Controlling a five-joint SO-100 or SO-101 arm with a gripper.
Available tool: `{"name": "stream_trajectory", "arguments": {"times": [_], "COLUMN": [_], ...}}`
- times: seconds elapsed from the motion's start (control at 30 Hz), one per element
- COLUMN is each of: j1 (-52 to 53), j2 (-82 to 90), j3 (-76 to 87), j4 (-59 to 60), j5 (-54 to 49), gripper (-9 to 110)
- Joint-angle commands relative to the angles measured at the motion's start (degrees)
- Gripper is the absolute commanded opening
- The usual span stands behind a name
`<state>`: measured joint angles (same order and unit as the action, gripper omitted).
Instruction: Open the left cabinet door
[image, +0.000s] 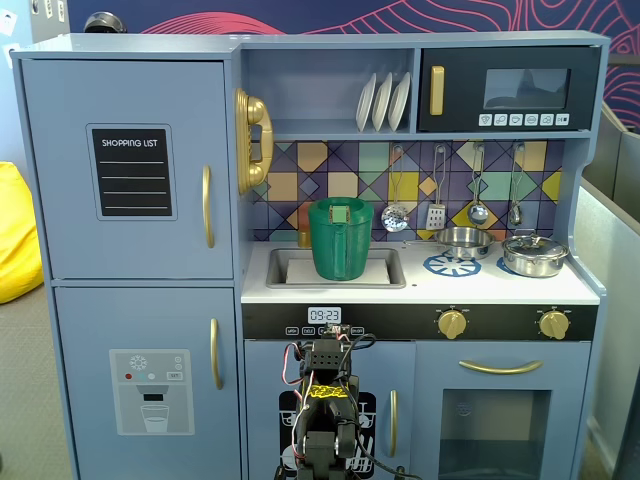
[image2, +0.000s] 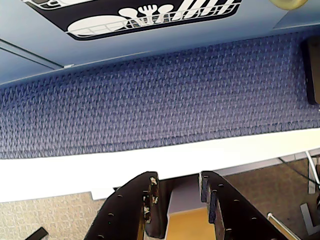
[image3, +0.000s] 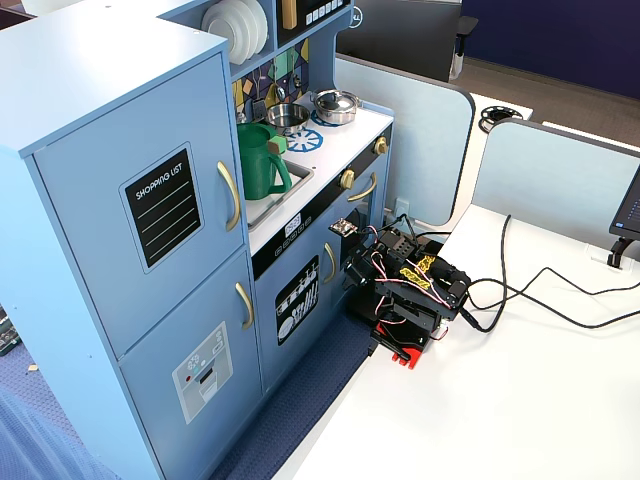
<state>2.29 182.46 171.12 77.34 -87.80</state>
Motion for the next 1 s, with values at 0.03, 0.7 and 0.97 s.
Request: {"name": "stream_trajectory", "arguments": {"times": [0.03, 0.7, 0.97], "j1": [0.35, -3.96, -13.62], "j2": [-0.26, -0.44, -1.49], "j3": [0.7, 0.53, -2.55], "j4": [10.37, 3.96, -28.74], "j5": [1.41, 8.7, 7.47], "gripper": [0, 2, 8]}}
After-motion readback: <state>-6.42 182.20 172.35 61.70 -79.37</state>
